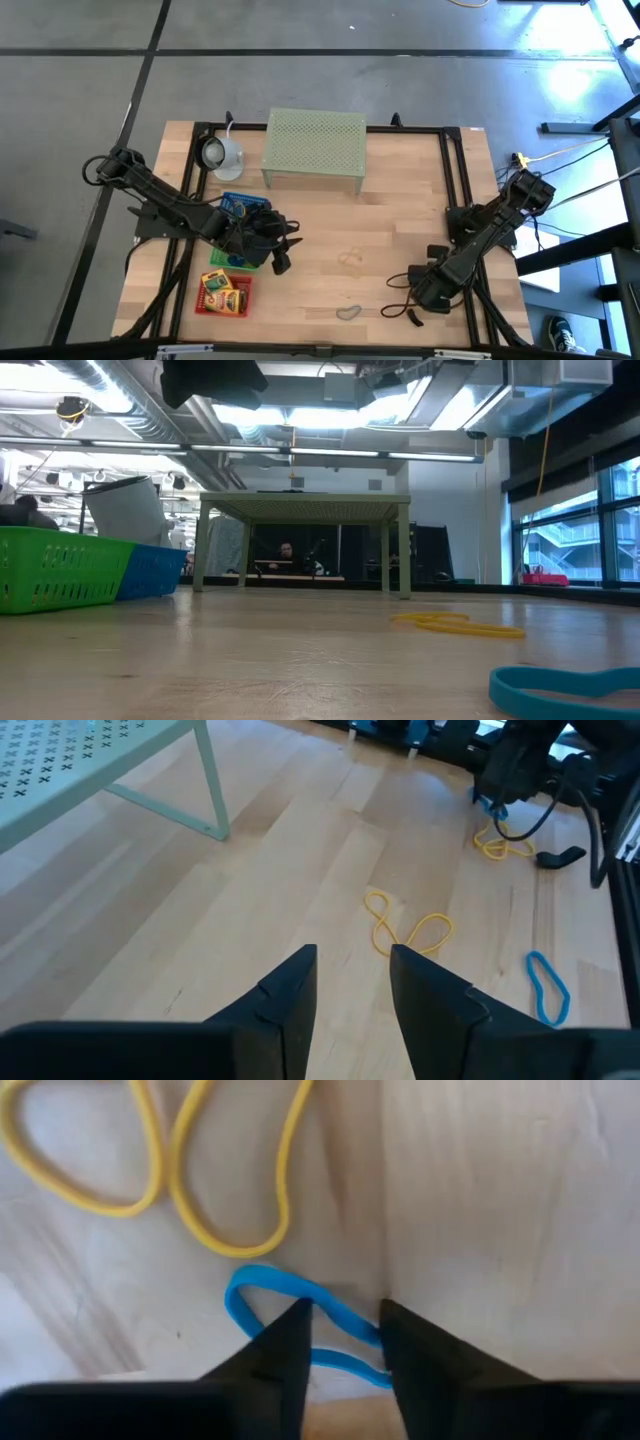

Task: Pick & Place Office Desk Supplies
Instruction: Put the blue rubber band into the blue bin

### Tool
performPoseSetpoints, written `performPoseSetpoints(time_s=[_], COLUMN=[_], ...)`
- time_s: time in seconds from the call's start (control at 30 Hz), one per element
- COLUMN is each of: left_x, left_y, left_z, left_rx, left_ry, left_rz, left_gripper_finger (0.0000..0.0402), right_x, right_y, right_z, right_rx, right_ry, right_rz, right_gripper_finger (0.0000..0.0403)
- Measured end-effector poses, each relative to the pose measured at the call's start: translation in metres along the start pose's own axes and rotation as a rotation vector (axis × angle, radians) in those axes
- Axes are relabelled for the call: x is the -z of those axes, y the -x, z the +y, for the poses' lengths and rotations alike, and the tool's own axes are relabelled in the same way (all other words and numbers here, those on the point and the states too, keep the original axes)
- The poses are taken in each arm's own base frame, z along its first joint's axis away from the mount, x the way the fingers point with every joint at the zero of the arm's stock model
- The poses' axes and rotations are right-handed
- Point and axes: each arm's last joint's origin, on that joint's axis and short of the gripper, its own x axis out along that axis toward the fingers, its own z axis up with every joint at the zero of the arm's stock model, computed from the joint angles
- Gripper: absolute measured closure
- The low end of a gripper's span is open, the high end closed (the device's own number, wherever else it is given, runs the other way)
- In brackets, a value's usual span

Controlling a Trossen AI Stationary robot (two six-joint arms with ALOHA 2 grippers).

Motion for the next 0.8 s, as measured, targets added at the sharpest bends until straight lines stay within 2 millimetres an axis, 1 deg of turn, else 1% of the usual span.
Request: performPoseSetpoints(time_s=[0.13, 0.27, 0.33, 0.5, 0.57, 0.6, 0.73, 0.8], left_x=[0.0, 0.0, 0.0, 0.0, 0.0, -0.001, -0.001, -0.002], left_y=[0.0, 0.0, 0.0, 0.0, 0.0, 0.0, 0.0, -0.001], left_z=[0.0, 0.0, 0.0, 0.0, 0.0, 0.0, -0.001, -0.002], left_rx=[0.001, 0.001, 0.001, 0.0, 0.002, 0.002, 0.001, -0.005], left_ry=[-0.005, -0.013, -0.013, -0.018, -0.033, -0.041, -0.084, -0.112], left_rz=[0.0, -0.001, -0.001, -0.001, -0.004, -0.005, -0.013, -0.036], left_gripper_finger=[0.0281, 0.0281, 0.0283, 0.0282, 0.0282, 0.0282, 0.0284, 0.0283], right_x=[-0.001, -0.002, -0.003, -0.004, -0.005, -0.007, -0.008, -0.01], right_y=[0.0, 0.0, 0.0, 0.004, 0.01, 0.014, 0.043, 0.063], right_z=[0.002, 0.004, 0.003, 0.001, -0.001, -0.003, -0.008, -0.01], right_rx=[-0.017, -0.038, -0.037, -0.045, -0.033, -0.008, 0.032, 0.032], right_ry=[0.037, 0.123, 0.146, 0.177, 0.179, 0.174, 0.14, 0.128], right_rz=[-0.012, -0.026, -0.035, -0.072, -0.141, -0.213, -0.425, -0.549], right_gripper_finger=[0.0344, 0.0391, 0.0395, 0.0391, 0.0393, 0.0393, 0.0393, 0.0393])
